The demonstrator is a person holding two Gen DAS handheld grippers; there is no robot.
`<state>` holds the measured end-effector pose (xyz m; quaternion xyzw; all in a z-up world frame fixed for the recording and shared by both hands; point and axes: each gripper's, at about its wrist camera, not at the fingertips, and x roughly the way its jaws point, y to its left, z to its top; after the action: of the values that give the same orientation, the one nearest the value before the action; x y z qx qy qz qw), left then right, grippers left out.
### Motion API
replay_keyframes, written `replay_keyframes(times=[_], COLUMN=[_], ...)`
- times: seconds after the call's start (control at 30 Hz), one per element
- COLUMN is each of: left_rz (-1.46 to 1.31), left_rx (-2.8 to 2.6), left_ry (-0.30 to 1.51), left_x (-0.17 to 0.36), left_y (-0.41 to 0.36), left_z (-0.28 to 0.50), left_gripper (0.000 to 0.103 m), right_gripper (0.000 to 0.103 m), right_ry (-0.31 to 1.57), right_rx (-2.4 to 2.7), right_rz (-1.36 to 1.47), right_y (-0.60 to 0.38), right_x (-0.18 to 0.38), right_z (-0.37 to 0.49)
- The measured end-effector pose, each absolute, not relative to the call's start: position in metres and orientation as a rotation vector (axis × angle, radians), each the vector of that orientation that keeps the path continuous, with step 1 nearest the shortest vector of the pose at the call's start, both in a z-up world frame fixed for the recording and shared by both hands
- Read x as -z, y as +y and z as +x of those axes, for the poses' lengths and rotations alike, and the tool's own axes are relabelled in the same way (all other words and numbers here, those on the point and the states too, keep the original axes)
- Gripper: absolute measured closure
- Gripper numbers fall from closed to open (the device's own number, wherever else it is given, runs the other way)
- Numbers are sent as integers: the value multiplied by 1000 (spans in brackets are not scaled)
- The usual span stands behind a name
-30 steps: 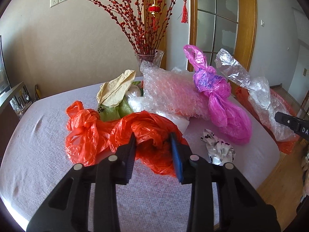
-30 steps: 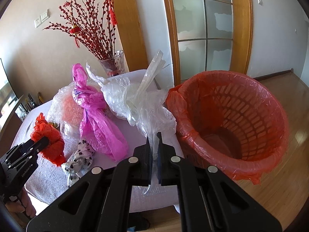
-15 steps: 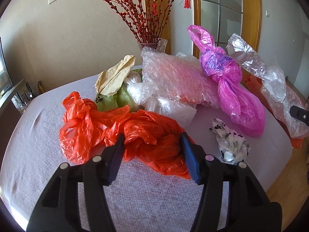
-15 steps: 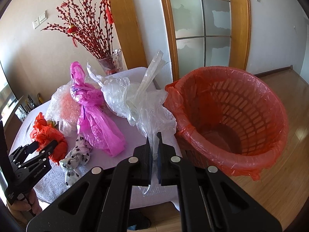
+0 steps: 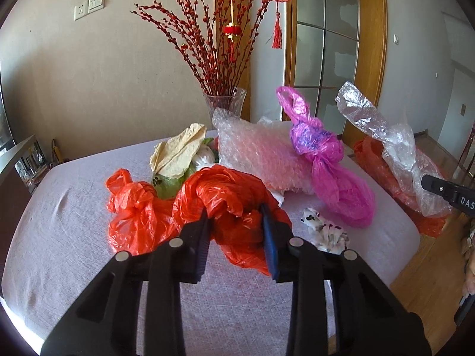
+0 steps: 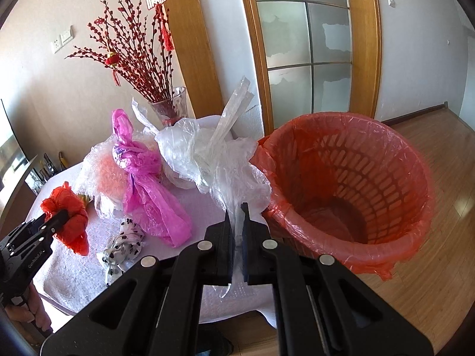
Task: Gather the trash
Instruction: 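Carry both bags over the red basket and open the left tool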
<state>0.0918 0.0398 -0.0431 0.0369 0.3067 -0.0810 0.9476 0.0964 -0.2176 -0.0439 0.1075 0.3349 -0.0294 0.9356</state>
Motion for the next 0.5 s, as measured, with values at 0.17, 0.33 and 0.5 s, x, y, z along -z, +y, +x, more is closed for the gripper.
replay_keyframes(times=[0.17, 0.33, 0.5], left_rz=[63, 54, 52], left_rx=[211, 285, 380], left_ry=[577, 547, 539], left_x=[18, -2, -14], left_y=[34, 15, -19], left_z=[85, 84, 88], left_gripper=[71, 71, 71], right_gripper=[98, 98, 98], right_ry=[669, 651, 638], right_rx=[86, 127, 177], right_rz=[225, 243, 270], right_y=[-227, -244, -267], right_x=[41, 38, 35], right_z=[94, 90, 87])
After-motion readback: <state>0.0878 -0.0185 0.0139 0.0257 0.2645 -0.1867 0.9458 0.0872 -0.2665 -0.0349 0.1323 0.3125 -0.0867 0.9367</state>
